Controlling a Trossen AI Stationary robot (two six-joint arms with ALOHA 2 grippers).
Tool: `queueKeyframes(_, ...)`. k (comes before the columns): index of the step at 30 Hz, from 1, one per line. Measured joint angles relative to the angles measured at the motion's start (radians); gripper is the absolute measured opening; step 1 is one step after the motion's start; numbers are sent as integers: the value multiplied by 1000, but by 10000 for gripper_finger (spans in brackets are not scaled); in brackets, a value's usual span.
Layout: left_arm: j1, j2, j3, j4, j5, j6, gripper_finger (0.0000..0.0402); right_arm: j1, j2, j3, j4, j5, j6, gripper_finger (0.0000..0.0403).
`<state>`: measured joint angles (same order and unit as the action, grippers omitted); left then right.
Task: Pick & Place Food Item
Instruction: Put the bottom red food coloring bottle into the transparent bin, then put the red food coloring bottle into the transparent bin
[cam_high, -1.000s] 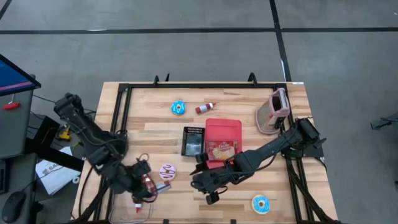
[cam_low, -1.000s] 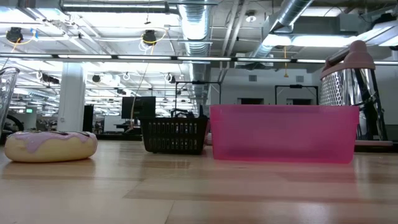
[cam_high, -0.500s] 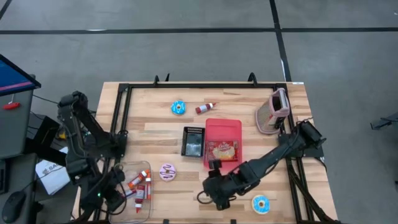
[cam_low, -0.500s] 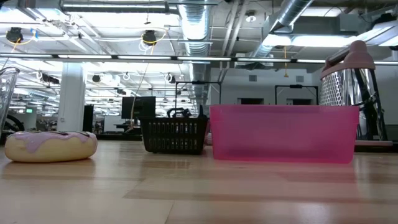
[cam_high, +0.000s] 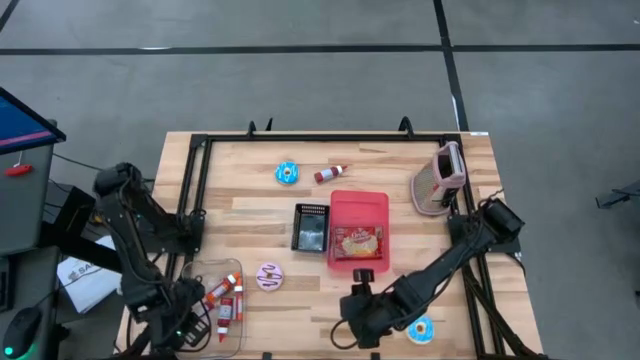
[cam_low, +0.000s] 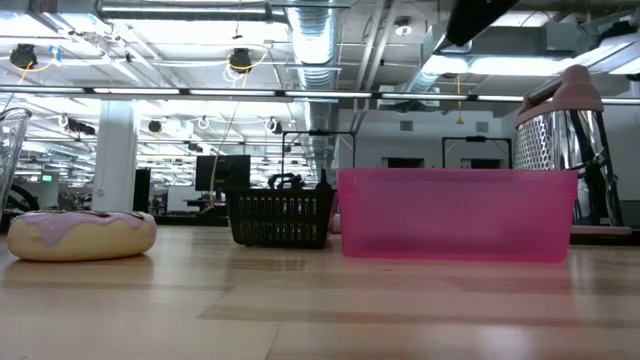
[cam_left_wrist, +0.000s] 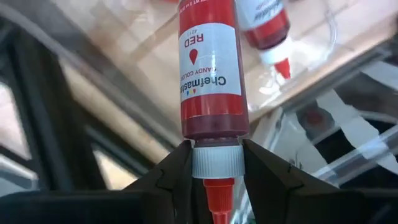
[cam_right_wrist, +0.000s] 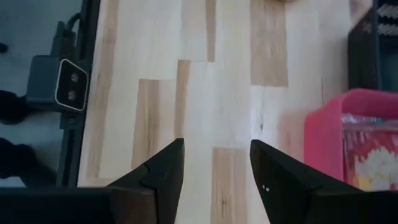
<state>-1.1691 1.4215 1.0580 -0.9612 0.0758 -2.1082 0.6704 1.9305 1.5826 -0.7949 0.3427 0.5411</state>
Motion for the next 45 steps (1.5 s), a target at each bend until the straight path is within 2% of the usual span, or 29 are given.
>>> queueKeyframes(9, 33, 27, 0, -1, -93, 99, 191, 65, 0, 0, -45, 35, 208, 176)
queueKeyframes(14, 32, 25, 0, 1, -224, 209, 226, 119, 0, 0, -43, 75, 370, 175)
queueKeyframes(19, 70, 7, 0, 5, -478, 339, 243, 159, 0, 0, -34, 181, 502, 175)
queueKeyframes(22, 120, -33, 0, 10, -652, 421, 245, 156, -2, 6, -41, 328, 591, 175)
queueKeyframes(25, 180, -94, 0, 36, -838, 494, 246, 99, -5, 22, -98, 489, 759, 176)
queueKeyframes(27, 218, -142, 0, 82, -960, 576, 246, 27, -21, 23, -166, 518, 837, 179)
queueKeyframes(29, 249, -187, 0, 161, -1059, 727, 244, -59, -42, 23, -207, 517, 828, 185)
queueKeyframes(31, 281, -229, 0, 254, -1112, 898, 242, -151, -65, 23, -236, 495, 713, 192)
queueKeyframes(33, 315, -264, 0, 352, -1120, 1073, 242, -252, -101, 23, -247, 437, 491, 199)
queueKeyframes(37, 380, -307, 0, 506, -1124, 1326, 242, -482, -190, 12, -227, 170, 14, 204)
queueKeyframes(40, 422, -322, 0, 583, -1124, 1434, 241, -668, -259, -16, -222, -63, -295, 202)
queueKeyframes(45, 490, -319, 0, 650, -1124, 1506, 241, -934, -311, -34, -217, -336, -808, 189)
